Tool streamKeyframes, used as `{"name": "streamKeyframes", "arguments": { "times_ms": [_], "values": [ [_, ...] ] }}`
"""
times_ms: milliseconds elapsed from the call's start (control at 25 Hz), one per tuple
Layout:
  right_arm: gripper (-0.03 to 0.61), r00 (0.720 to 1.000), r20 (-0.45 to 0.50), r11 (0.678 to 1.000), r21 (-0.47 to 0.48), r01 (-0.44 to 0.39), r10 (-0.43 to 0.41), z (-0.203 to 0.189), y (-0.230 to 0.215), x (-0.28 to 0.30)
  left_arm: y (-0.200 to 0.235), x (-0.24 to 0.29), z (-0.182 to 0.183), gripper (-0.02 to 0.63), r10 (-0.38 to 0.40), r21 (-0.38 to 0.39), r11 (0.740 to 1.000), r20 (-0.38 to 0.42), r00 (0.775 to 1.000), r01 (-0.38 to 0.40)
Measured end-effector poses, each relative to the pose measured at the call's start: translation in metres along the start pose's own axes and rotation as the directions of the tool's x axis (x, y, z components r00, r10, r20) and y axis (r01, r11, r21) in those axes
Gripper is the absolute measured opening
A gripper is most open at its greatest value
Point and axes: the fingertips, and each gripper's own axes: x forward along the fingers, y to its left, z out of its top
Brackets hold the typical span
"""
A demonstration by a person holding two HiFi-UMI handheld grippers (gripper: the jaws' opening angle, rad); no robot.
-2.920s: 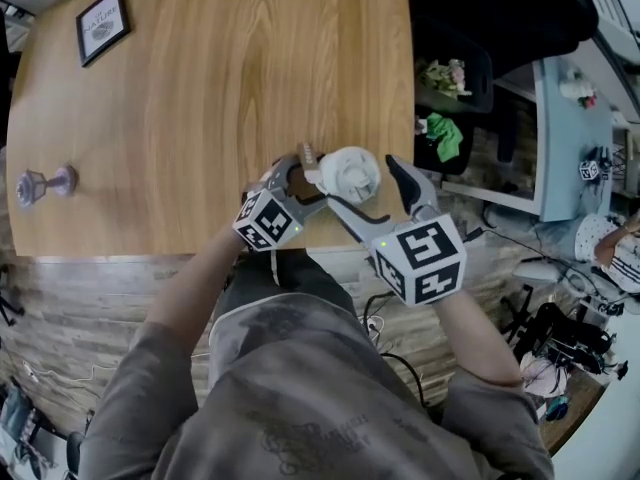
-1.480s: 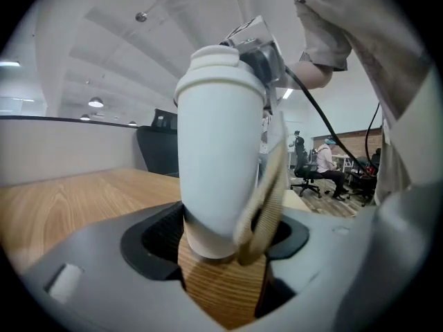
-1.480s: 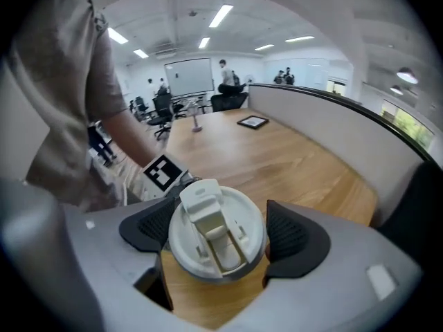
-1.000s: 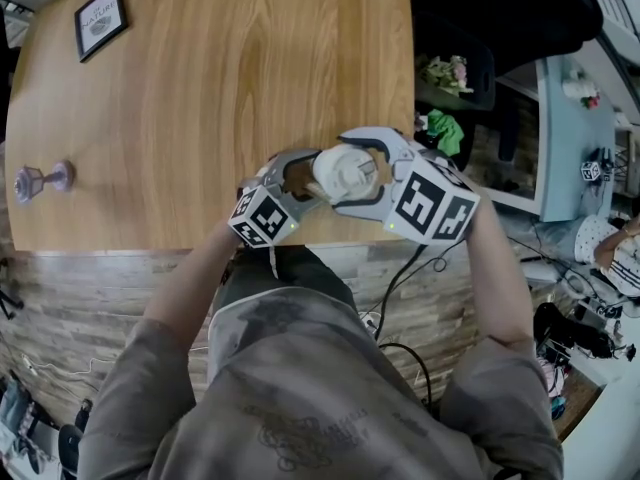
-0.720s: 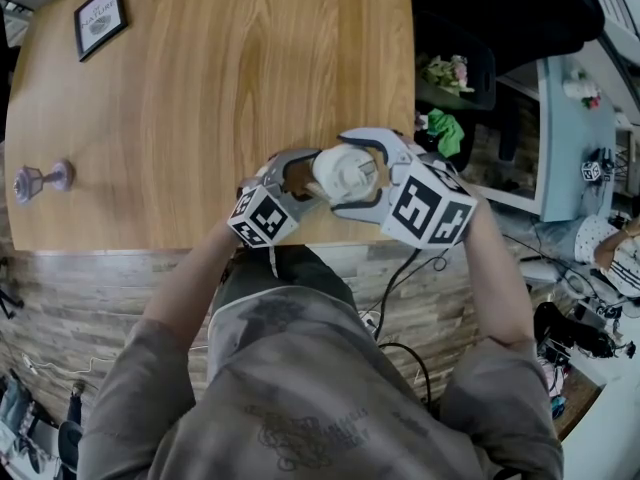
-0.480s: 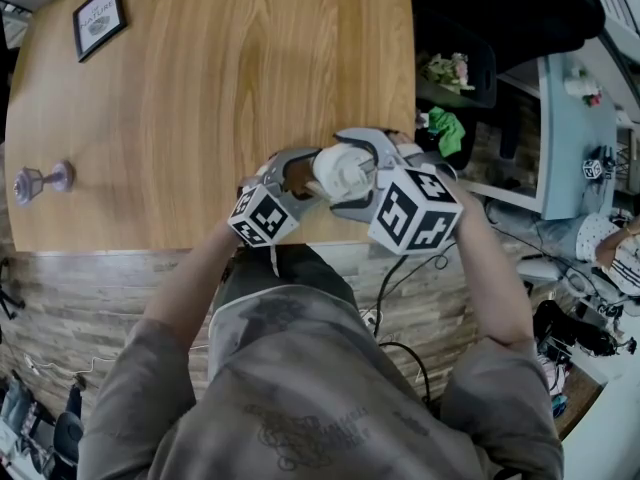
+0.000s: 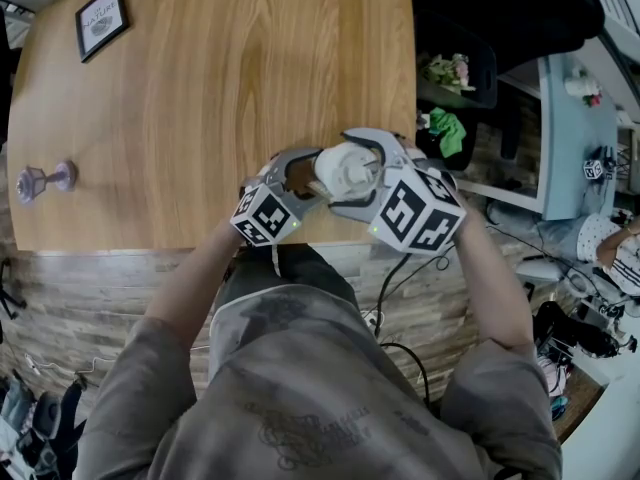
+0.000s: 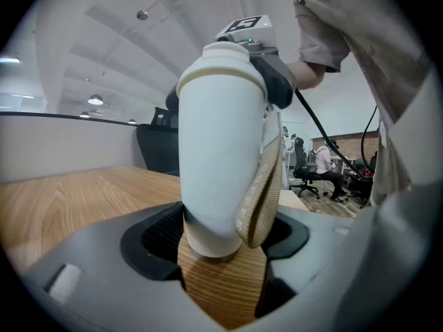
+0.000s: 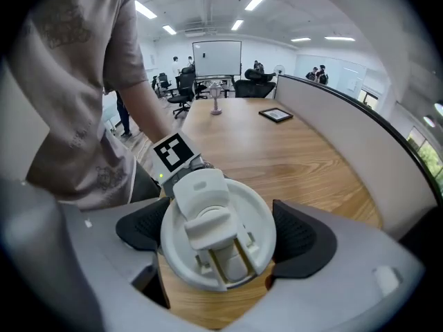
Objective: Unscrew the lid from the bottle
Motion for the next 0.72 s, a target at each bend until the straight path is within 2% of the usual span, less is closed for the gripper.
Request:
{"name": "streamKeyframes", "arguments": {
  "times_ms": [160, 200, 400, 560, 720],
  "values": [
    [0.471, 0.998, 0.058, 0.997, 0.081, 0.006, -0.011, 0.007, -0.001, -0.01, 0.004, -0.003, -0.007, 0.319, 0.015, -0.068, 0.998, -0.025, 1.0, -0.016],
    [0.471, 0.998, 0.067, 0.995, 0.102, 0.004, -0.011, 0.007, -0.001, -0.014, 0.004, -0.003, -0.005, 0.354, 0.014, -0.074, 0.997, -0.021, 1.0, -0.016],
    [0.471, 0.989, 0.136, 0.973, 0.23, 0.017, -0.049, 0.006, -0.007, -0.039, 0.001, -0.011, -0.009, 0.379, 0.006, -0.078, 0.997, -0.067, 0.998, -0.011],
    [0.471, 0.975, 0.2, 0.949, 0.312, 0.03, -0.096, 0.013, -0.015, -0.057, 0.016, -0.041, -0.001, 0.379, 0.06, -0.114, 0.991, -0.076, 0.995, -0.069],
    [0.471, 0.937, 0.295, 0.903, 0.428, 0.045, -0.187, 0.023, -0.029, -0.08, 0.031, -0.078, 0.017, 0.377, 0.148, -0.15, 0.976, -0.073, 0.986, -0.158]
  ]
}}
